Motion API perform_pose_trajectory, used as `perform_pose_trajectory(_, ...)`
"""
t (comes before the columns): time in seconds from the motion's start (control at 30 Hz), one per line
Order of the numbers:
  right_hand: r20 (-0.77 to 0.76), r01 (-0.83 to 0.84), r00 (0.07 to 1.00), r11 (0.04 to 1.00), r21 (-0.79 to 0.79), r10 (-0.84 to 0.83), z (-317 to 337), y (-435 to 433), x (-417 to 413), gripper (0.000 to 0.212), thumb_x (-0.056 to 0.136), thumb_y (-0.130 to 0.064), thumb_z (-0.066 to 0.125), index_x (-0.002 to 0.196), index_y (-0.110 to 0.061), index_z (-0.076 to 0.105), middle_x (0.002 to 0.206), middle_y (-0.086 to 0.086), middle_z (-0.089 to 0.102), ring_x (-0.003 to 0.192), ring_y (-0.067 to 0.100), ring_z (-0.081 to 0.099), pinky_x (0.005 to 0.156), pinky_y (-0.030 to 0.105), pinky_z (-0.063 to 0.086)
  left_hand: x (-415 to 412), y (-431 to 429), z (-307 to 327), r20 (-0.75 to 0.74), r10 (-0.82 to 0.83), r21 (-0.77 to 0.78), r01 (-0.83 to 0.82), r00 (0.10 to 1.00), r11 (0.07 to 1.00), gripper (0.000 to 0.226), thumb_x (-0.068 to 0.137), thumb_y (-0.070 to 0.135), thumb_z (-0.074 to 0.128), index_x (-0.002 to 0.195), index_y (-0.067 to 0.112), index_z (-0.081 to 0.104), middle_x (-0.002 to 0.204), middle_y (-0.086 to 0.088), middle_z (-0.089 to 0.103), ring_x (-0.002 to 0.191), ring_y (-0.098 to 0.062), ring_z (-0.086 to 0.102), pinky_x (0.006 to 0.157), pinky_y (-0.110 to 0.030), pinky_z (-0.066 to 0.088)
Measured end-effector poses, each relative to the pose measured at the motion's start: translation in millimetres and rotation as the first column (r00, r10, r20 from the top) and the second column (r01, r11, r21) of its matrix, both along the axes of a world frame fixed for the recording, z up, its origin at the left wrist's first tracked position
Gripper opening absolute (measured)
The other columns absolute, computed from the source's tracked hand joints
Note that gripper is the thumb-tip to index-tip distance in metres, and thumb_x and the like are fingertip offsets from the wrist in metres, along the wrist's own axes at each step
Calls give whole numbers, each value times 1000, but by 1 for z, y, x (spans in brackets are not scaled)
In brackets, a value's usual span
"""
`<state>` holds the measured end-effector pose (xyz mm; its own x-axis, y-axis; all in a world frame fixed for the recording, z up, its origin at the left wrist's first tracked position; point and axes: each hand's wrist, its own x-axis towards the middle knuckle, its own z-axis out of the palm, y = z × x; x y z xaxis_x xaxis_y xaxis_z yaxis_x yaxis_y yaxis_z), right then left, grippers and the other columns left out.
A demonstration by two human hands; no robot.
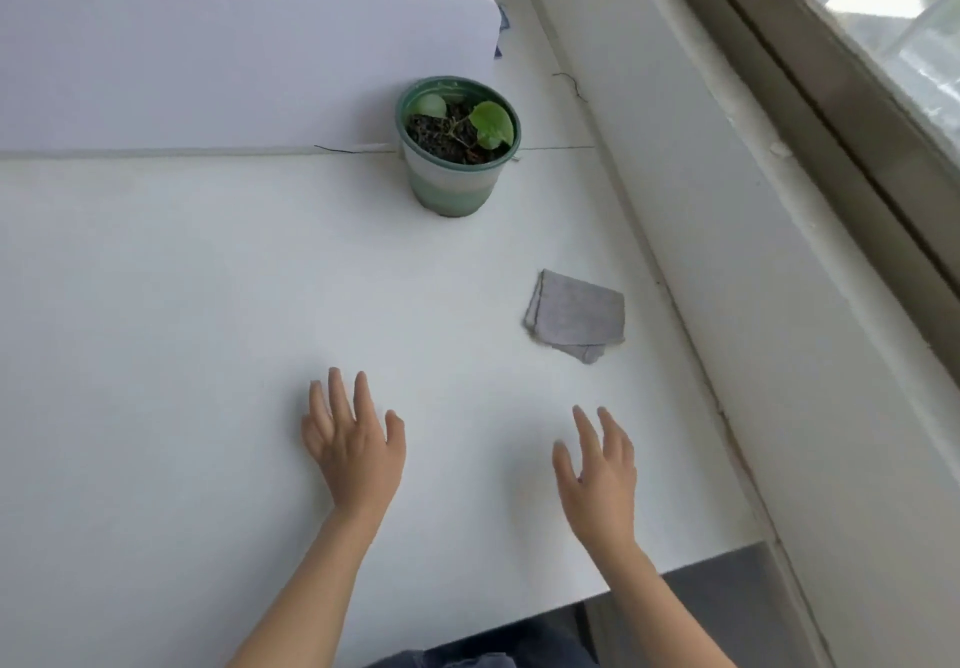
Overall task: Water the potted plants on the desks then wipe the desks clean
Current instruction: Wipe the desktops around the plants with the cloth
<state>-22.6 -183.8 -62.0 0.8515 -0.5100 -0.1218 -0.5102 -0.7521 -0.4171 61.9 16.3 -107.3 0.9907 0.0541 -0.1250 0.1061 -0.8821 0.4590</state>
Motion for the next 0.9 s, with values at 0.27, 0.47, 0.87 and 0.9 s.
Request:
perform_pose_trajectory(0.27,-259,-29,966,999,-33,20,-21,-47,144,52,93,-43,33,143,-31,24,156,15,6,143,33,-1,114,49,4,-22,5,-11,-64,216,170,-203,974,964,55,79,32,38,122,0,52,130,-29,52,126,-39,29,94,-59,39)
perform_pose_trajectory(0.47,-321,-332,904,937,-109,283,-41,-29,149,55,92,-51,26,144,-33,25,156,17,8,142,38,2,112,53,2,-22,1,-15,17,274,252,-269,962,929,51,80,31,39,121,5,52,129,-25,56,124,-38,33,98,-49,26)
perform_pose_trajectory(0.87,-140,-968,-62,-94,-233,988,-64,30,227,55,92,-56,14,131,-37,47,142,17,45,131,42,38,106,56,28,-21,-3,-27,151,285,356,-321,947,878,57,75,35,38,126,10,42,132,-24,54,126,-36,32,98,-49,25)
perform_pose_trajectory(0.9,-147,-974,30,-4,-226,989,-59,42,251,60,90,-58,11,134,-36,44,147,18,38,135,43,32,109,57,25,-21,-3,-28,157,290,357,-328,944,875,57,75,37,38,125,10,43,132,-24,54,126,-36,32,98,-48,25)
